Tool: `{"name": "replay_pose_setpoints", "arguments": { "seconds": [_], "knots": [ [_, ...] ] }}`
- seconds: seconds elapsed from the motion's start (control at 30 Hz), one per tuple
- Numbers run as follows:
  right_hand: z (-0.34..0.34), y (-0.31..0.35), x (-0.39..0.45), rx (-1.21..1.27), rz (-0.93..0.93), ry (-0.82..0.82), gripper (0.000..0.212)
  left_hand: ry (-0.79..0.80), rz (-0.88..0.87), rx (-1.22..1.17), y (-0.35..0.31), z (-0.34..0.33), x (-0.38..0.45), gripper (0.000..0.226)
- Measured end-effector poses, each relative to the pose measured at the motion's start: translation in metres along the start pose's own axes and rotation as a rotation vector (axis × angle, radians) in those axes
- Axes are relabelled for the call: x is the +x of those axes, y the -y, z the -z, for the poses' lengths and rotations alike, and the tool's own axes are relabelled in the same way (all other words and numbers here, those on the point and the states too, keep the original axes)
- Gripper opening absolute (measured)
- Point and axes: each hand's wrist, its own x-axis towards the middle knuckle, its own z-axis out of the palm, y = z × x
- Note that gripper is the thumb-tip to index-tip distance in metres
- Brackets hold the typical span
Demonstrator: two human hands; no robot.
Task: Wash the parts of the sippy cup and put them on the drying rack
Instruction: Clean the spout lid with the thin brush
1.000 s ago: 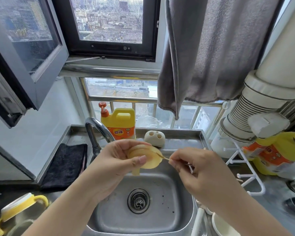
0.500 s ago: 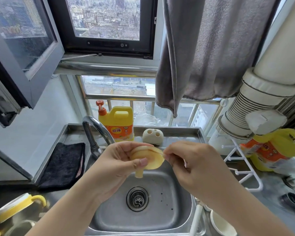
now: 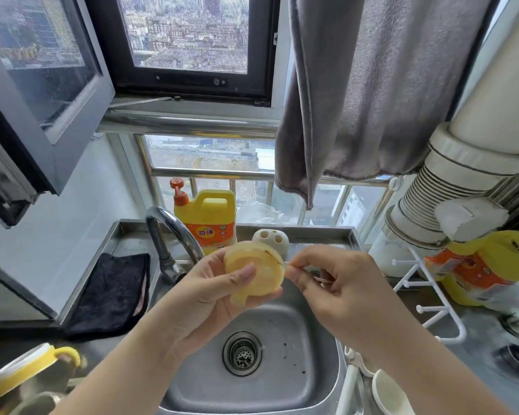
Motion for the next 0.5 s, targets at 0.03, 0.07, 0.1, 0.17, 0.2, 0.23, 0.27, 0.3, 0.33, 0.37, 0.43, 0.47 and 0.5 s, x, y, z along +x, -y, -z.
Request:
{"name": "replay_pose_setpoints", "arguments": {
  "seconds": [0.03, 0.07, 0.1, 0.17, 0.2, 0.23, 0.27, 0.3, 0.33, 0.37, 0.43, 0.47, 0.5],
  "knots": [
    [-0.001, -0.001, 0.000, -0.021, -0.010, 0.013, 0.011, -0.016, 0.013, 0.028, 0.000, 0.000, 0.000, 0.059],
    [-0.002, -0.001, 0.000, -0.046, -0.021, 0.025, 0.010, -0.024, 0.020, 0.078, -0.001, -0.001, 0.000, 0.058],
    [-0.003, -0.002, 0.000, -0.076, -0.031, 0.036, 0.009, -0.032, 0.019, 0.137, -0.003, -0.001, 0.001, 0.059],
    [-0.003, -0.003, -0.001, -0.132, -0.035, 0.052, 0.011, -0.059, -0.003, 0.234, -0.005, 0.001, 0.002, 0.060],
    [-0.003, -0.003, 0.000, -0.153, -0.035, 0.060, 0.013, -0.069, -0.020, 0.291, -0.005, 0.000, 0.002, 0.058],
    [-0.003, -0.002, 0.000, -0.178, -0.033, 0.067, 0.014, -0.073, -0.039, 0.370, -0.006, 0.000, 0.003, 0.055],
    [-0.003, -0.001, 0.000, -0.215, -0.024, 0.070, 0.014, -0.070, -0.056, 0.471, -0.006, -0.002, 0.002, 0.047],
    [-0.003, 0.000, -0.001, -0.264, -0.001, 0.063, 0.013, -0.074, -0.074, 0.583, -0.007, -0.004, 0.001, 0.036],
    [-0.005, 0.001, -0.001, -0.314, 0.027, 0.054, 0.012, -0.086, -0.096, 0.699, -0.007, -0.006, 0.001, 0.028],
    [-0.006, 0.002, -0.001, -0.356, 0.047, 0.052, 0.014, -0.098, -0.123, 0.815, -0.007, -0.008, 0.002, 0.024],
    [-0.010, 0.001, -0.001, -0.406, 0.069, 0.059, 0.022, -0.106, -0.157, 0.987, -0.007, -0.011, 0.002, 0.027],
    [-0.011, -0.001, -0.001, -0.425, 0.082, 0.054, 0.024, -0.106, -0.165, 1.027, -0.007, -0.012, 0.002, 0.028],
    [-0.011, -0.001, -0.001, -0.437, 0.088, 0.051, 0.024, -0.107, -0.171, 1.021, -0.007, -0.012, 0.001, 0.030]
  ]
}}
